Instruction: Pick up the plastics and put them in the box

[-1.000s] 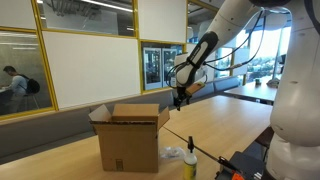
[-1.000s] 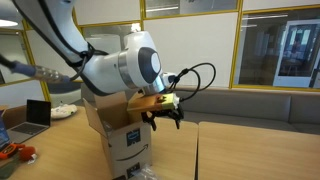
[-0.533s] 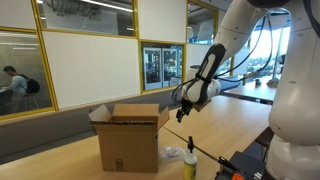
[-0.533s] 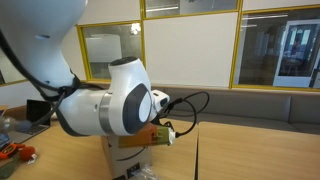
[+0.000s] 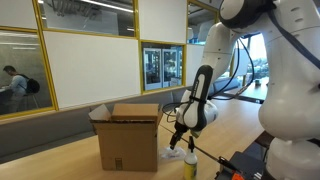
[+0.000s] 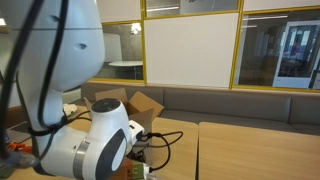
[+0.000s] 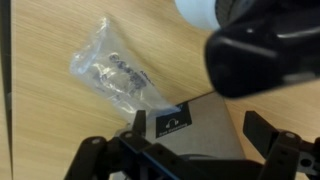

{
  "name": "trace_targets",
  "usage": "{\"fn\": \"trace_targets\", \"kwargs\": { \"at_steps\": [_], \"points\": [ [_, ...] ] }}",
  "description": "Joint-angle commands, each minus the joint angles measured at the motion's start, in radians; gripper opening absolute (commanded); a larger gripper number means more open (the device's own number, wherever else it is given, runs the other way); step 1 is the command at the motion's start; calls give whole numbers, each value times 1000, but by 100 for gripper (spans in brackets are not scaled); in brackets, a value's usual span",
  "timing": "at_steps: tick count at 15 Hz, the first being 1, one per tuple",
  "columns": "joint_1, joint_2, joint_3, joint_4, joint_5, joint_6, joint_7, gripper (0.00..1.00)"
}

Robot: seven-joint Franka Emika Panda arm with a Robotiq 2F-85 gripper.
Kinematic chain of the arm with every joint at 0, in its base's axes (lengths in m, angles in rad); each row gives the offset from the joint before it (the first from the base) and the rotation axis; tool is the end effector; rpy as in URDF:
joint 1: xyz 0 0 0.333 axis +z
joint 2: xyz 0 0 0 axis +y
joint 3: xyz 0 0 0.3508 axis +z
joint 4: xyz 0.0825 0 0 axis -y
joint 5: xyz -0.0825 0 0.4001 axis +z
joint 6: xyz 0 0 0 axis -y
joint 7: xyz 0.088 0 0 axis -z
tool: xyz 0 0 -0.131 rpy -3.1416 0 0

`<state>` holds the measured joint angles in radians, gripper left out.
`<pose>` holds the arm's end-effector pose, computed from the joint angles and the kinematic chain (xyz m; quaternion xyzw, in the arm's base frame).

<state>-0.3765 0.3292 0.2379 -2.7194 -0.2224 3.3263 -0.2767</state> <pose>0.4311 -0.0268 0.1516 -0.9742 -0.1669 -0.1515 0.0102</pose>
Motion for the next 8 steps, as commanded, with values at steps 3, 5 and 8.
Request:
{"fn": "trace_targets", "kwargs": {
  "at_steps": [3, 5, 8],
  "points": [
    [-233, 198, 77, 136, -192, -11, -64, 100],
    [-277, 234, 77, 172, -229, -30, -89, 100],
    [-330, 270, 98, 219, -255, -62, -121, 100]
  ]
}}
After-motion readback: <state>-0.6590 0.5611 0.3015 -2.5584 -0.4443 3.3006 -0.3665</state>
